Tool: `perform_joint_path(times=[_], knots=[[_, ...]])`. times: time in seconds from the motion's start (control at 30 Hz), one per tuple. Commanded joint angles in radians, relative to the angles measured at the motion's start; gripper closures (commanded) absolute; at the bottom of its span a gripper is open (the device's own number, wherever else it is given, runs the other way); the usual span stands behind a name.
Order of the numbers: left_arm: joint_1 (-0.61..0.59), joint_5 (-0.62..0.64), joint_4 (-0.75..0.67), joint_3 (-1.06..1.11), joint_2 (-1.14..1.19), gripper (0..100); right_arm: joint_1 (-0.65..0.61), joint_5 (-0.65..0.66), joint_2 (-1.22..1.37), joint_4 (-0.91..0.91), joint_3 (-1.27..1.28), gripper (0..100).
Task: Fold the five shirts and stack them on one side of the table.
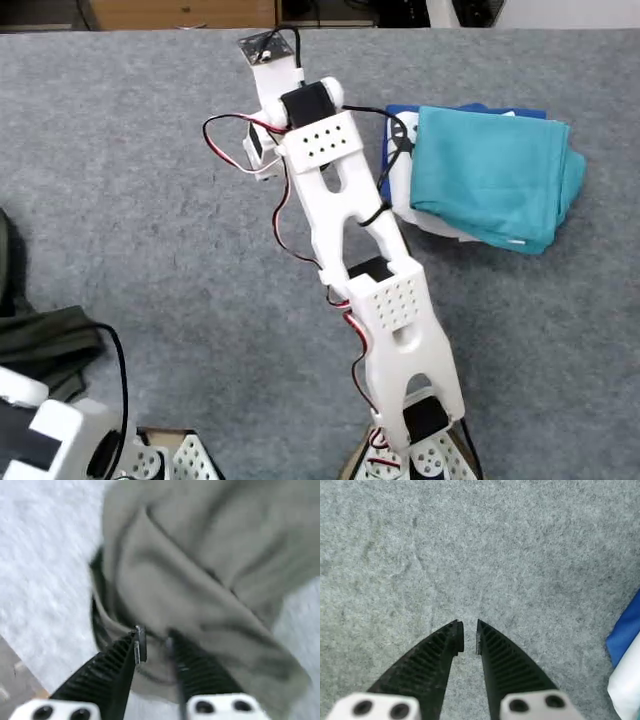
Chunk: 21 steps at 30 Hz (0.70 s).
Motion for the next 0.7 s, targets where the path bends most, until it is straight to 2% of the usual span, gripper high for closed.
perform_joint_path(times=[0.0, 0.13, 0.27, 0.37, 0.53, 0.67], knots=[[0.092, 0.064, 0.048, -0.068, 0.002, 78, -0.025, 0.011, -0.005, -0.012, -0.012, 93.6], [0.270, 0.226, 0.002, -0.054, 0.013, 73, -0.031, 0.011, -0.005, -0.014, -0.012, 93.6], [0.411, 0.293, -0.121, -0.032, 0.059, 73, -0.028, 0.011, -0.005, -0.011, -0.012, 93.6], [0.411, 0.302, -0.199, -0.037, 0.142, 77, -0.024, 0.011, -0.005, -0.005, -0.012, 93.6], [0.353, 0.232, -0.344, -0.075, 0.361, 93, -0.010, 0.011, -0.005, -0.003, -0.012, 93.6], [0.310, 0.178, -0.359, -0.187, 0.530, 98, -0.010, 0.011, -0.005, -0.003, -0.012, 93.6]])
